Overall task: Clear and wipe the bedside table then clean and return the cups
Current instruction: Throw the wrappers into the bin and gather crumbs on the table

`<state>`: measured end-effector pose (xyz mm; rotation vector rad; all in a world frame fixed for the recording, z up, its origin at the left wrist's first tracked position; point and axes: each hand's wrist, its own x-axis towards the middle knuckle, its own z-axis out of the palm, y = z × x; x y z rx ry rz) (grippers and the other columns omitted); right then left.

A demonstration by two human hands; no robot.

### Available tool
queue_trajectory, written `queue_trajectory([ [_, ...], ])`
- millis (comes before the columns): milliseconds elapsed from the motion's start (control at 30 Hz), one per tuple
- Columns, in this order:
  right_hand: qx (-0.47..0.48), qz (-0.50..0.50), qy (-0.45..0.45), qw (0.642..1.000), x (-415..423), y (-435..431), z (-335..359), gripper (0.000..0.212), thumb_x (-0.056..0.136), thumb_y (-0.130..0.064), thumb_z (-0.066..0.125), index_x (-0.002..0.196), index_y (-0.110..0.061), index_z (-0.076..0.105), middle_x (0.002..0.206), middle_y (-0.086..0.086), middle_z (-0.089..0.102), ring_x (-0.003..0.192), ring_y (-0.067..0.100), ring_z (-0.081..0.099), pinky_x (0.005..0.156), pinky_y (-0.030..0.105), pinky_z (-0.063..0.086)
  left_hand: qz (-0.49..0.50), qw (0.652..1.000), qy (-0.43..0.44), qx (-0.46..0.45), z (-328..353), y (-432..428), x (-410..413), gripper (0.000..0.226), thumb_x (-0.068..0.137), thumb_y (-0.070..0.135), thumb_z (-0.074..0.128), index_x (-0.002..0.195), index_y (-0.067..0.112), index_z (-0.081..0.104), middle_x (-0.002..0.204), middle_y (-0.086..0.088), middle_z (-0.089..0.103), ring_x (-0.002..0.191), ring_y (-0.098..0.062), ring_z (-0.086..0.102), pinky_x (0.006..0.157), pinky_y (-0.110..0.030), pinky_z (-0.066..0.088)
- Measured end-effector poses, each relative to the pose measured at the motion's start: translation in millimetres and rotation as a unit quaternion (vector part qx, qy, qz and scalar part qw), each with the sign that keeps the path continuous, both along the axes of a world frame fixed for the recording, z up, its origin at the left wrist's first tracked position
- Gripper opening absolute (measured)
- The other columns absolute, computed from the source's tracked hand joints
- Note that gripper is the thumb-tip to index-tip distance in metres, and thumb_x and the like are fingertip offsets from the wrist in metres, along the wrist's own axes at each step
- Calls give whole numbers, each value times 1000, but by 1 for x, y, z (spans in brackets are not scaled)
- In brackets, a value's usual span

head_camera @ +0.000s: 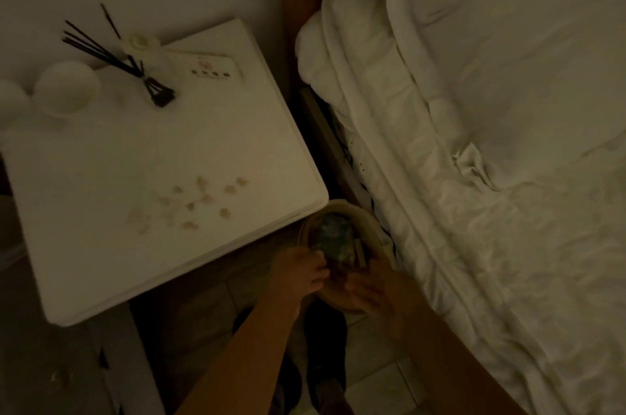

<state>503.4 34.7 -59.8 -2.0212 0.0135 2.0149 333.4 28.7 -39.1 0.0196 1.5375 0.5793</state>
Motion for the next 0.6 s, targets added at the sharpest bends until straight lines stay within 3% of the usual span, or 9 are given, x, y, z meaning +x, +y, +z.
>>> queue_trajectory([
  [100, 60, 80, -6, 995, -29, 17, 38, 21, 100, -14, 47, 115, -1, 54, 91, 14, 67, 76, 29, 65, 68, 43, 54, 22, 998, 55, 30, 22, 10, -19, 8, 92, 4, 60, 93, 12, 58, 79, -10, 63, 67, -25, 60, 66, -34, 48],
  [133, 79, 110, -1, 991, -40, 24, 52, 25, 99, -10, 47, 119, 3, 53, 89, 17, 67, 76, 33, 64, 76, 50, 55, 8, 996, 78, 47, 31, 12, -27, 7, 91, 5, 61, 94, 11, 59, 80, -11, 65, 69, -28, 62, 68, -36, 49],
  [200, 114, 169, 14, 979, -64, 40, 83, 29, 100, -7, 44, 125, 6, 51, 91, 32, 64, 89, 46, 61, 99, 65, 41, -36, 986, 139, 81, 52, 15, -45, 10, 88, 13, 66, 97, 12, 63, 88, -13, 71, 80, -31, 69, 77, -43, 56],
  [233, 133, 186, 21, 973, -77, 47, 98, 30, 100, -7, 44, 125, 7, 52, 94, 36, 63, 93, 50, 59, 103, 66, 37, -41, 980, 172, 93, 63, 16, -55, 15, 87, 17, 69, 101, 13, 65, 89, -11, 73, 81, -29, 71, 79, -45, 58],
  [333, 208, 243, 18, 947, -120, 67, 136, 19, 98, -15, 53, 112, -5, 61, 93, 15, 72, 87, 34, 69, 84, 47, 57, -71, 949, 282, 121, 94, 16, -90, 14, 86, 29, 69, 96, 19, 67, 74, 3, 75, 65, -5, 70, 64, -27, 56],
  [400, 236, 293, 28, 926, -150, 80, 157, 12, 97, -18, 55, 104, -10, 62, 95, 11, 72, 86, 29, 70, 74, 36, 58, -83, 928, 336, 140, 114, 13, -115, 12, 88, 34, 65, 92, 23, 67, 71, 9, 74, 62, 1, 68, 57, -15, 47],
  [600, 326, 430, 25, 841, -260, 106, 188, 8, 94, -17, 57, 100, -17, 62, 91, 5, 72, 80, 23, 71, 78, 41, 58, -120, 858, 481, 133, 146, 2, -227, 14, 90, 47, 56, 91, 33, 57, 72, 13, 65, 67, 2, 59, 62, -13, 42],
])
